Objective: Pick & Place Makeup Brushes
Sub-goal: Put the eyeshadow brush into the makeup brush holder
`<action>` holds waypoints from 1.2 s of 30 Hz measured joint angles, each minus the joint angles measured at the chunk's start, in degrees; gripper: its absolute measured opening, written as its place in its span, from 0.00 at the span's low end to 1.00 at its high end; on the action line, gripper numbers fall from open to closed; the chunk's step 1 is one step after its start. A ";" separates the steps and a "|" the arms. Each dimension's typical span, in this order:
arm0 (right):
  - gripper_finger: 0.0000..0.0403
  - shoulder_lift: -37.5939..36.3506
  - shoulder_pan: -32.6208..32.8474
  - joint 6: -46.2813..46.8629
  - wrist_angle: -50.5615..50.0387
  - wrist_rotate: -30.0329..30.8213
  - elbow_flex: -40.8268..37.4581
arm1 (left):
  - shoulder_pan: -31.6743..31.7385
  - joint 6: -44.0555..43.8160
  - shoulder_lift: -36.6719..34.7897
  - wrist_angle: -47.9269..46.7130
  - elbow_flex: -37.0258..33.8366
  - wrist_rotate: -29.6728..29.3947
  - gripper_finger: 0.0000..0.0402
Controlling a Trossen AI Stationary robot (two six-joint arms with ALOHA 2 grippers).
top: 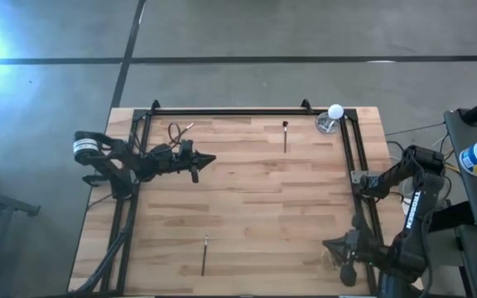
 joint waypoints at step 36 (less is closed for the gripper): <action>0.22 0.62 -0.44 2.15 -2.18 -18.96 0.81 | -0.02 1.22 0.00 -8.25 2.71 -0.01 0.00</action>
